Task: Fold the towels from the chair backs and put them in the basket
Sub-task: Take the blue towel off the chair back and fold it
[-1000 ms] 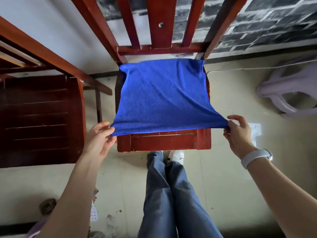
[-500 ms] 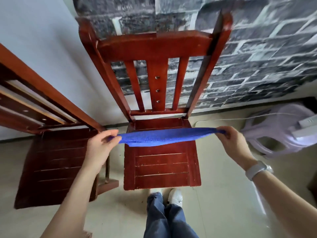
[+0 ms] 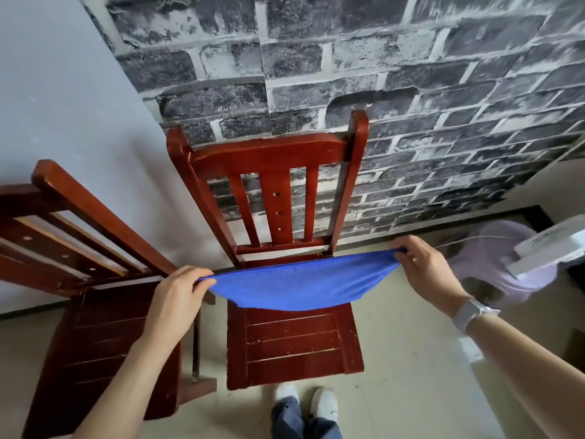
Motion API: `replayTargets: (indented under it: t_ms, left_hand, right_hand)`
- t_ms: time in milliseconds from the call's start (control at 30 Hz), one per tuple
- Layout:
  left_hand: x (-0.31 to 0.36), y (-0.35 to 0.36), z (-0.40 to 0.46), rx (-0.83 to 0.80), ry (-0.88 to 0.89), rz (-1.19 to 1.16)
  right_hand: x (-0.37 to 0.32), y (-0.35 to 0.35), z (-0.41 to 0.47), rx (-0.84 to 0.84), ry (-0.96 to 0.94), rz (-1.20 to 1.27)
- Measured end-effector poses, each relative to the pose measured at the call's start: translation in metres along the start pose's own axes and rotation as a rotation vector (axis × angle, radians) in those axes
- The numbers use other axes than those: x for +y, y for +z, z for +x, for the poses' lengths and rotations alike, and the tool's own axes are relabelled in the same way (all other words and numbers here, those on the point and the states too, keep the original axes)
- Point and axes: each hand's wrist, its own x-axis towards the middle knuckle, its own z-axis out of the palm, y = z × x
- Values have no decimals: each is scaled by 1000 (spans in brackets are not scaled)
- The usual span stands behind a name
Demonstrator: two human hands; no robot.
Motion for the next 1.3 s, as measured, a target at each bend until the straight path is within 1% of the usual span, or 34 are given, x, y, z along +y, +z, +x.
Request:
replayTargets:
  t_ms: [67, 167, 400, 500, 667, 800, 867, 1000, 1167, 1300]
  left_hand:
    - [1, -9, 1, -18, -28, -5]
    - [3, -20, 1, -40, -4, -27]
    - [6, -34, 8, -107, -76, 2]
    - [8, -37, 11, -125, -62, 67]
    - [13, -49, 16, -91, 5, 78]
    - [16, -55, 21, -2, -32, -143]
    - [16, -57, 21, 45, -60, -198]
    - [15, -63, 21, 111, -94, -209]
    - [18, -67, 17, 161, -77, -187]
    - [15, -64, 10, 105, -87, -186]
  right_hand:
    - [-4, -9, 0, -2, -70, -23]
    - [-8, -22, 3, -41, -151, -64]
    - [-21, -30, 11, -30, -168, -126]
    - [-27, -36, 12, 6, -201, -173]
    - [-33, -51, 13, 33, -196, -195]
    - [-35, -61, 10, 14, -201, -157]
    - [-37, -64, 7, 17, -225, -143]
    - [-38, -65, 6, 52, -204, -132]
    - [-38, -63, 6, 120, -138, -80]
    - [-37, -60, -3, 143, -217, -144]
